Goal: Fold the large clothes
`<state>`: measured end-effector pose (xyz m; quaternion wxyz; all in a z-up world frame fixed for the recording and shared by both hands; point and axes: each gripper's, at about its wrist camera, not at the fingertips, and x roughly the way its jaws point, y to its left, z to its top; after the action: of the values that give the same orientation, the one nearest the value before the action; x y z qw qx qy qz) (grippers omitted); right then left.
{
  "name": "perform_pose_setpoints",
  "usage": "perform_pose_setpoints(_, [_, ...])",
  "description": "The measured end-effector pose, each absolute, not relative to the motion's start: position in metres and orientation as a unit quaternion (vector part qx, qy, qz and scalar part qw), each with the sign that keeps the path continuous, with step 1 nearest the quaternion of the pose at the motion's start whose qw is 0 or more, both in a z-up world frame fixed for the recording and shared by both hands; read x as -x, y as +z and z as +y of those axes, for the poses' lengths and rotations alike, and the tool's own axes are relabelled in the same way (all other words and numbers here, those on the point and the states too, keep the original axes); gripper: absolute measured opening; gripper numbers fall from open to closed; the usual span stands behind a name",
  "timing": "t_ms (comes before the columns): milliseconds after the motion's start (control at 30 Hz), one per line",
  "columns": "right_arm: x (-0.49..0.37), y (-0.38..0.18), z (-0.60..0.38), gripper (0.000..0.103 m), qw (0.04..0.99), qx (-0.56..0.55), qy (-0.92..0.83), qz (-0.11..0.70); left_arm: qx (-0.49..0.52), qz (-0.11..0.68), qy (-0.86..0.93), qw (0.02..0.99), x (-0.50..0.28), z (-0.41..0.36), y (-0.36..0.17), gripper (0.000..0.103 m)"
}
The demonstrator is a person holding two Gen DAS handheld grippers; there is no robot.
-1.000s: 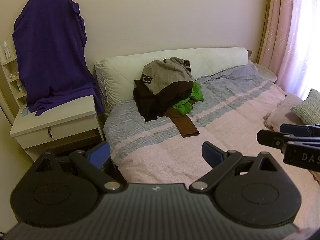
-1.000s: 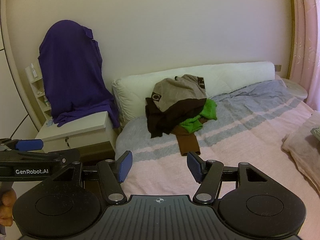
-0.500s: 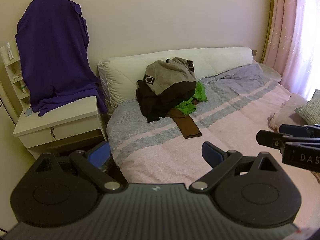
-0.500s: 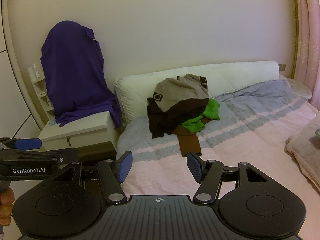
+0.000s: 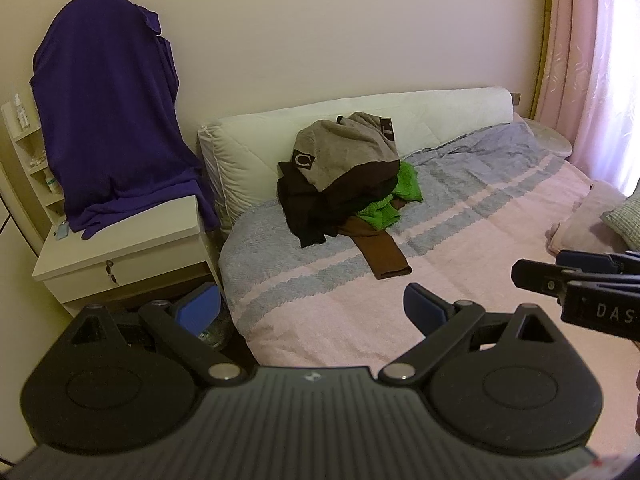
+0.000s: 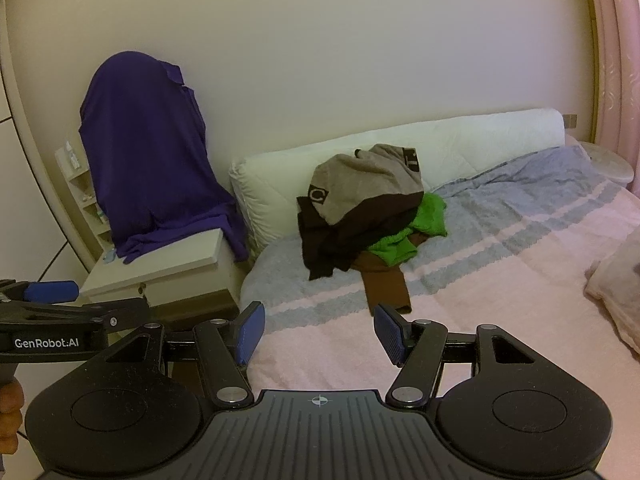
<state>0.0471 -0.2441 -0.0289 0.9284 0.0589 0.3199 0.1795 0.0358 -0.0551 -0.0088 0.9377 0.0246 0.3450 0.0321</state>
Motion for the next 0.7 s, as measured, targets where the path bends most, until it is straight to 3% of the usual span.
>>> perform_pose_setpoints(367, [-0.102,-0.051,-0.245,0.058,0.926,-0.072,0.158,0.336,-0.027,0.359,0.010,0.933,-0.107,-0.034,-0.030,0.097])
perform_pose_setpoints(700, [-0.220,-0.089,-0.224,0.058,0.924,-0.097,0.107,0.354,-0.037,0.396,-0.039,0.917,-0.259,0.007,-0.077,0.097])
